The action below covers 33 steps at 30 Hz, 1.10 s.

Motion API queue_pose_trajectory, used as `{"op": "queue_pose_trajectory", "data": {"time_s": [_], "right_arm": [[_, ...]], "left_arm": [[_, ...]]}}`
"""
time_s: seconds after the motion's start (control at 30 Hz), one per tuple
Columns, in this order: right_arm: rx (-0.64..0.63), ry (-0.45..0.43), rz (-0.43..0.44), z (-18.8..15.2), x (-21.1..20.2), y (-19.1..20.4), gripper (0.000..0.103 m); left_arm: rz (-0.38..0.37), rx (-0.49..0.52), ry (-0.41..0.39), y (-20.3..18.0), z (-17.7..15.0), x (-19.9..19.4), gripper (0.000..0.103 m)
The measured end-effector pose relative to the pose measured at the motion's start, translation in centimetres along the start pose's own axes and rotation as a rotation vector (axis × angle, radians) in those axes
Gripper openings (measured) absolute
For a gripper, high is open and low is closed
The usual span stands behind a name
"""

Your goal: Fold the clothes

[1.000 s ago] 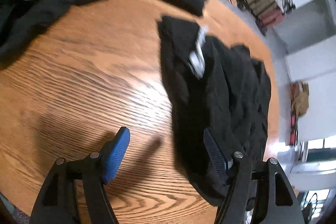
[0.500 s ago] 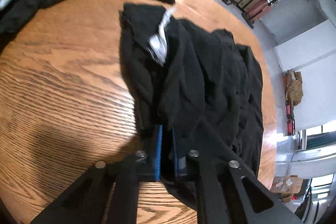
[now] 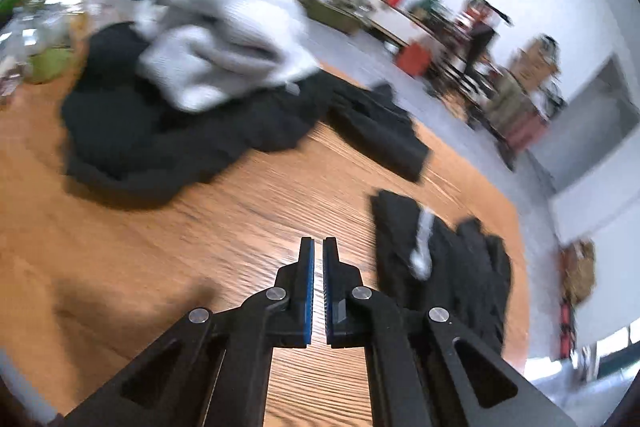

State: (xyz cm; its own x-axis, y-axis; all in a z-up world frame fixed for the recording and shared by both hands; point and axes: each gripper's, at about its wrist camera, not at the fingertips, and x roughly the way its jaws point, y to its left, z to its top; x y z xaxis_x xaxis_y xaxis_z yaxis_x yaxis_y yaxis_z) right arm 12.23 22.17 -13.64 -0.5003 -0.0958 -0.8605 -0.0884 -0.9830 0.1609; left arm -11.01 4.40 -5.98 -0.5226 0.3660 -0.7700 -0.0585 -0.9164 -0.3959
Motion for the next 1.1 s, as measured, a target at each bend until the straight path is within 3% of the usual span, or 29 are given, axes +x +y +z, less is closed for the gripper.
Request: {"op": "queue_pose_trajectory", "data": {"time_s": [0.03, 0.13, 0.2, 0.23, 0.27, 0.37, 0.43, 0.53, 0.6, 0.63, 0.67, 0.73, 0.77, 0.83, 0.97, 1.1], "right_arm": [[-0.015, -0.001, 0.006, 0.0, 0.3, 0.5, 0.013], [-0.021, -0.025, -0.035, 0.3, 0.3, 0.8, 0.051], [-0.007, -0.037, -0.067, 0.5, 0.0, 0.3, 0.054], [0.006, -0.037, -0.088, 0.6, -0.2, -0.2, 0.062], [0.018, -0.037, -0.111, 0.6, -0.5, -0.8, 0.071], [0.048, -0.036, -0.201, 0.3, -1.4, -3.0, 0.073], [0.069, -0.021, -0.273, -0.2, -1.7, -4.8, 0.077], [0.113, 0.008, -0.345, -0.9, -1.9, -7.6, 0.080], [0.153, 0.026, -0.350, -1.5, -1.6, -9.1, 0.079], [0.171, 0.034, -0.345, -1.7, -1.4, -9.6, 0.075], [0.186, 0.039, -0.339, -2.0, -1.1, -9.9, 0.056], [0.212, 0.040, -0.328, -2.4, -0.7, -10.5, 0.019], [0.225, 0.030, -0.319, -2.5, -0.6, -10.6, 0.015], [0.224, 0.005, -0.302, -2.4, -0.9, -10.4, 0.008], [0.173, -0.051, -0.262, -1.3, -2.6, -8.8, 0.008], [0.109, -0.068, -0.166, -0.4, -2.9, -5.4, 0.008]], "left_arm": [[0.018, -0.008, 0.000, 0.5, 0.1, 0.0, 0.004], [0.002, -0.048, 0.074, 1.1, -0.3, 1.2, 0.006], [-0.026, -0.083, 0.159, 0.7, -1.1, 2.7, 0.027], [-0.040, -0.101, 0.202, 0.5, -1.5, 3.5, 0.064], [-0.074, -0.117, 0.245, -0.1, -2.2, 4.6, 0.082], [-0.153, -0.102, 0.344, -2.5, -3.8, 6.4, 0.082], [-0.175, -0.038, 0.417, -5.1, -5.1, 7.8, 0.082], [-0.138, 0.110, 0.482, -9.0, -7.4, 9.6, 0.080], [-0.123, 0.144, 0.486, -10.0, -8.4, 10.3, 0.073], [-0.116, 0.160, 0.487, -10.5, -8.9, 10.7, 0.055], [-0.115, 0.164, 0.492, -10.6, -9.2, 11.0, 0.034], [-0.126, 0.172, 0.501, -10.6, -9.7, 11.3, 0.014], [-0.125, 0.170, 0.490, -10.3, -9.7, 11.2, 0.008], [-0.140, 0.141, 0.432, -9.6, -8.7, 10.2, 0.004], [-0.173, 0.104, 0.325, -8.2, -6.7, 7.9, 0.002], [-0.166, 0.064, 0.266, -5.9, -4.8, 5.9, 0.002]]}}
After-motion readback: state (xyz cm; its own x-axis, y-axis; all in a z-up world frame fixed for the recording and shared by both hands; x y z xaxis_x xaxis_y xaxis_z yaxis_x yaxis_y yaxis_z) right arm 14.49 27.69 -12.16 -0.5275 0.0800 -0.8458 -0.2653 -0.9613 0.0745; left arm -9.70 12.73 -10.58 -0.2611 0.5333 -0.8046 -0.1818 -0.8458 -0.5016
